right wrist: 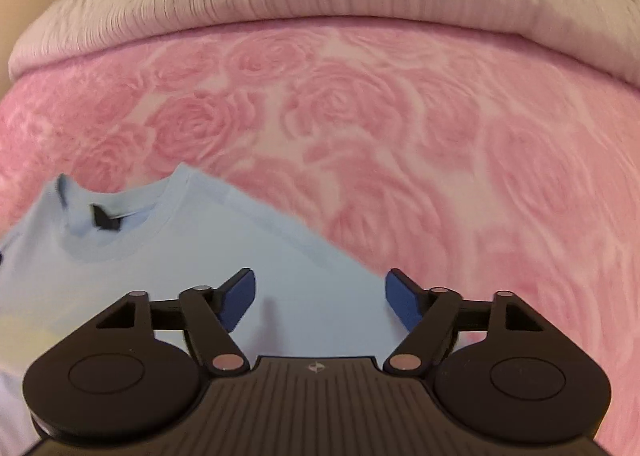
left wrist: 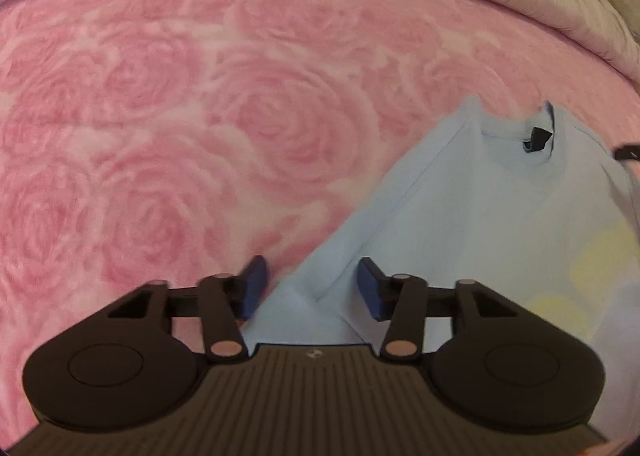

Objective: Fold clothes

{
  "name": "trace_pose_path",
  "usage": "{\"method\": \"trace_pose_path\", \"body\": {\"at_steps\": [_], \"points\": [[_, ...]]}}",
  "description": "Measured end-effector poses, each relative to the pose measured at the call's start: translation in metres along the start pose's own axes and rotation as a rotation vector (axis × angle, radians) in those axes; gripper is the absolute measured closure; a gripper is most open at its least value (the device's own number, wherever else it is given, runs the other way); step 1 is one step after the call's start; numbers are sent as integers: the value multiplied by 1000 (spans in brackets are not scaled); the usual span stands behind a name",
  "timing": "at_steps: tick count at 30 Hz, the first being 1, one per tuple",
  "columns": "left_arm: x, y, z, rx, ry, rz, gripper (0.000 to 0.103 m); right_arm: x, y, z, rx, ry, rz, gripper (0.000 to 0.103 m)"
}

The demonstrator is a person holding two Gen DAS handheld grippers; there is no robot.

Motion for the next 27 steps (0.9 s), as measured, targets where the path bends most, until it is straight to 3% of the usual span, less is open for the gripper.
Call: {"method": "trace_pose_path", "body": {"at_steps": [2, 3, 4, 6, 10, 12, 14, 16, 17, 18, 22, 25, 27], "points": [[0, 3, -1, -19, -11, -21, 98, -19, 7, -4, 4, -2, 20, 27], [-1, 5, -1, -25, -10, -26, 98, -28, 7, -7, 1, 9, 39, 45], [0, 8, -3, -50, 3, -40, 98, -32, 7, -9, -2, 22, 50, 50], [8, 20, -9, -113, 34, -105, 99, -22, 10, -15, -10, 43, 18, 96], [26, 52, -7, -111, 57, -289, 99, -2, 16, -23, -18, 69, -67, 97], [23, 69, -5, -119, 76, -331, 100, 9, 16, -26, -22, 56, -131, 97], [17, 73, 0, -85, 93, -302, 99, 6, 15, -30, -45, -9, -154, 96], [11, 74, 7, -41, 110, -267, 88, -7, 11, -36, -103, -69, -102, 75], [9, 75, 10, -19, 118, -250, 88, -13, 8, -39, -134, -88, -69, 65], [6, 75, 14, 3, 127, -232, 88, -12, 5, -39, -156, -117, -71, 63], [13, 66, 29, 88, 139, -186, 86, 24, -10, -39, -244, -167, -201, 48], [46, 40, 34, 146, 45, -154, 84, 57, -31, -42, -336, -112, -219, 48], [67, 14, 32, 193, -31, -115, 79, 76, -54, -39, -378, -70, -178, 47]]}}
Point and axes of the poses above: each gripper's, at about its wrist camera, not at the fingertips, and x roughly against the way its jaws point, z to its left, y to its top, the point moved 2 cm from there along -x, roughly the way its jaws point, and after that the axes turned 4 degrees about y, right-handed, at the moved point
